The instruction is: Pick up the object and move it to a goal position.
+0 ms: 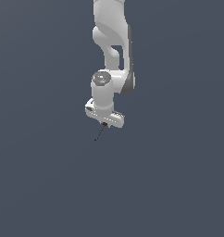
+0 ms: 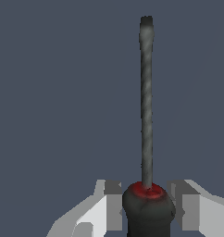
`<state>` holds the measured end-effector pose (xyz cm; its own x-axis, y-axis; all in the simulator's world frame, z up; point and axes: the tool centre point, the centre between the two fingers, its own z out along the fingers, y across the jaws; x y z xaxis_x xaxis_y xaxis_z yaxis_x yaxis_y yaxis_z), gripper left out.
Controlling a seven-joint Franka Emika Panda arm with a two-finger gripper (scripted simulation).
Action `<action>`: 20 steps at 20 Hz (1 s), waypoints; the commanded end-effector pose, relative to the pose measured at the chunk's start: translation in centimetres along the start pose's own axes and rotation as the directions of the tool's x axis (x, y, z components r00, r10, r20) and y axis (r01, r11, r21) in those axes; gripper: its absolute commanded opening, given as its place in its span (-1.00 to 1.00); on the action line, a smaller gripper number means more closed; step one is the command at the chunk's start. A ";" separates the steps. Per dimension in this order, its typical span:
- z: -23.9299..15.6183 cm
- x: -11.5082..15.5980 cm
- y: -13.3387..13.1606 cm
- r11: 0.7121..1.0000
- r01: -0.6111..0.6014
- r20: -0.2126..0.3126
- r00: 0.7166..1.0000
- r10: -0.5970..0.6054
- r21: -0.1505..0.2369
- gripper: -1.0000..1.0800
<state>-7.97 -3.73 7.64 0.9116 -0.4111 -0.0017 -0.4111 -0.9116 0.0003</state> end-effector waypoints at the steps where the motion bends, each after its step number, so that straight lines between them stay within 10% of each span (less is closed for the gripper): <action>1: -2.1 -0.4 -1.6 1.000 0.000 -0.001 1.000 0.000 0.000 -1.00; 20: -20.9 -3.7 -15.5 1.000 0.000 -0.003 1.000 0.000 -0.002 -1.00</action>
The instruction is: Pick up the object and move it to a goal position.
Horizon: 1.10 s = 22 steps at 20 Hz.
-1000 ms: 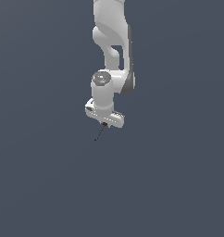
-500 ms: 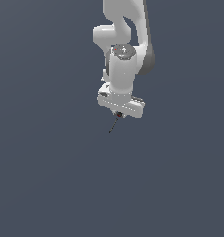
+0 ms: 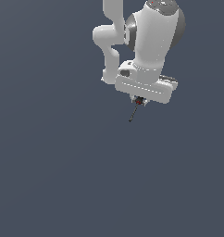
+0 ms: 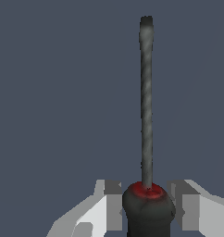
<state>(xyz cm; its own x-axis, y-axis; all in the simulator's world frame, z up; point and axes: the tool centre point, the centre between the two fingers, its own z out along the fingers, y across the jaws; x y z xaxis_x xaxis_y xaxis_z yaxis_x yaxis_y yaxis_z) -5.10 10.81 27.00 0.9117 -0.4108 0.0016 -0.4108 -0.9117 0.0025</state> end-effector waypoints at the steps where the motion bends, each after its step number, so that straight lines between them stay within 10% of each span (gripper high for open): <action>1: -2.5 -0.4 -1.8 1.000 -0.001 0.000 1.000 0.001 0.000 -1.00; 22: -11.3 -1.4 -8.8 1.000 0.001 0.002 1.000 -0.001 0.003 -1.00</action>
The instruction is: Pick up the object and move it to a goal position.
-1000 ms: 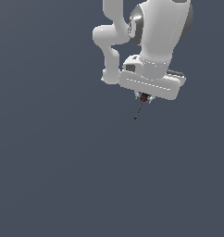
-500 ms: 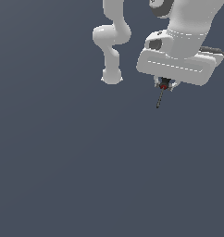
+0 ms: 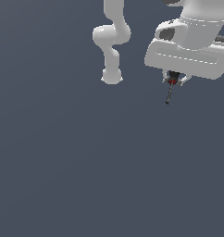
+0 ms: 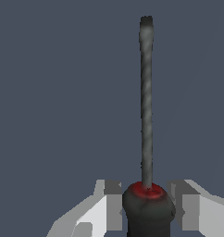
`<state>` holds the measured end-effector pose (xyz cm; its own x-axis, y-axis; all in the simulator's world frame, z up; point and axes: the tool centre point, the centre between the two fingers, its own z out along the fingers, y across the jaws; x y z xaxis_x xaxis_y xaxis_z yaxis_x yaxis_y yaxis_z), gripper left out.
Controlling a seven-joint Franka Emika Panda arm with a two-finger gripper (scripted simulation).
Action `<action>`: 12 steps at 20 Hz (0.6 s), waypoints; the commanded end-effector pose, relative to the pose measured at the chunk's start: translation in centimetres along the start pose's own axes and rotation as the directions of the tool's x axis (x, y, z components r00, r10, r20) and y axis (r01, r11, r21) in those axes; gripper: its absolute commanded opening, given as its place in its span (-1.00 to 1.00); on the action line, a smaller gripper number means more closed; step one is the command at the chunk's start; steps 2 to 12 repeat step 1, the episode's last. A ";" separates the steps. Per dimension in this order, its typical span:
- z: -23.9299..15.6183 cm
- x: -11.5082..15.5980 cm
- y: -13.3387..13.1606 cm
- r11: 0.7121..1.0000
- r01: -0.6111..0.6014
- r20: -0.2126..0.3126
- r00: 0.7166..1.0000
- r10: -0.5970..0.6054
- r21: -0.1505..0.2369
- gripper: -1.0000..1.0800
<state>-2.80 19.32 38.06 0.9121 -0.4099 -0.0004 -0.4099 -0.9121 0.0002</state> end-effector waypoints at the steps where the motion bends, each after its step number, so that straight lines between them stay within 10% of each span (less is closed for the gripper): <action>1: -0.2 0.0 -0.1 1.000 0.000 0.000 1.000 0.000 0.000 -1.00; 12: -0.2 0.0 -0.1 1.000 0.000 0.000 1.000 0.000 0.000 -1.00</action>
